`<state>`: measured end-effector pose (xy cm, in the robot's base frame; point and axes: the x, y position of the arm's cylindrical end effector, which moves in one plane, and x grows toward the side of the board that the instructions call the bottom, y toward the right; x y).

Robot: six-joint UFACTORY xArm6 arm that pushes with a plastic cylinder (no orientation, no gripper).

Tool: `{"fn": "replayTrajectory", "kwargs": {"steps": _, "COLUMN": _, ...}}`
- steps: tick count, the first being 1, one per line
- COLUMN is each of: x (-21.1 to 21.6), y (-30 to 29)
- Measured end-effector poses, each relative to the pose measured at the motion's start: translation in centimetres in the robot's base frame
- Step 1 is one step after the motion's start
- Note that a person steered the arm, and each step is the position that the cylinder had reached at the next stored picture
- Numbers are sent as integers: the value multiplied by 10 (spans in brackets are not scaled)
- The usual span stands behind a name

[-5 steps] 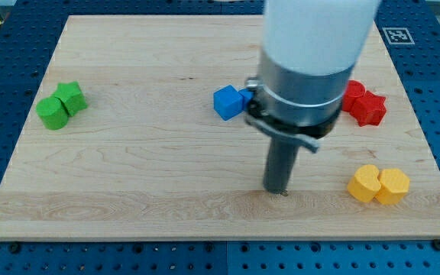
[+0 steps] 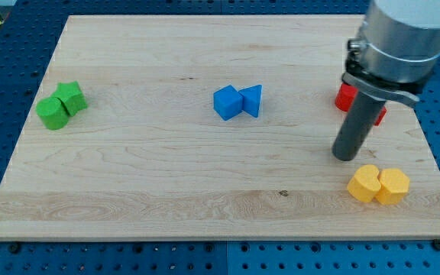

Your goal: Point at the red star

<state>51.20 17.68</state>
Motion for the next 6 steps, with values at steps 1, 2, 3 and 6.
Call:
{"fn": "replayTrajectory", "kwargs": {"steps": 1, "x": 0, "y": 11}}
{"fn": "replayTrajectory", "kwargs": {"steps": 2, "x": -1, "y": 33}}
{"fn": "replayTrajectory", "kwargs": {"steps": 3, "x": -4, "y": 51}}
{"fn": "replayTrajectory", "kwargs": {"steps": 6, "x": -43, "y": 65}}
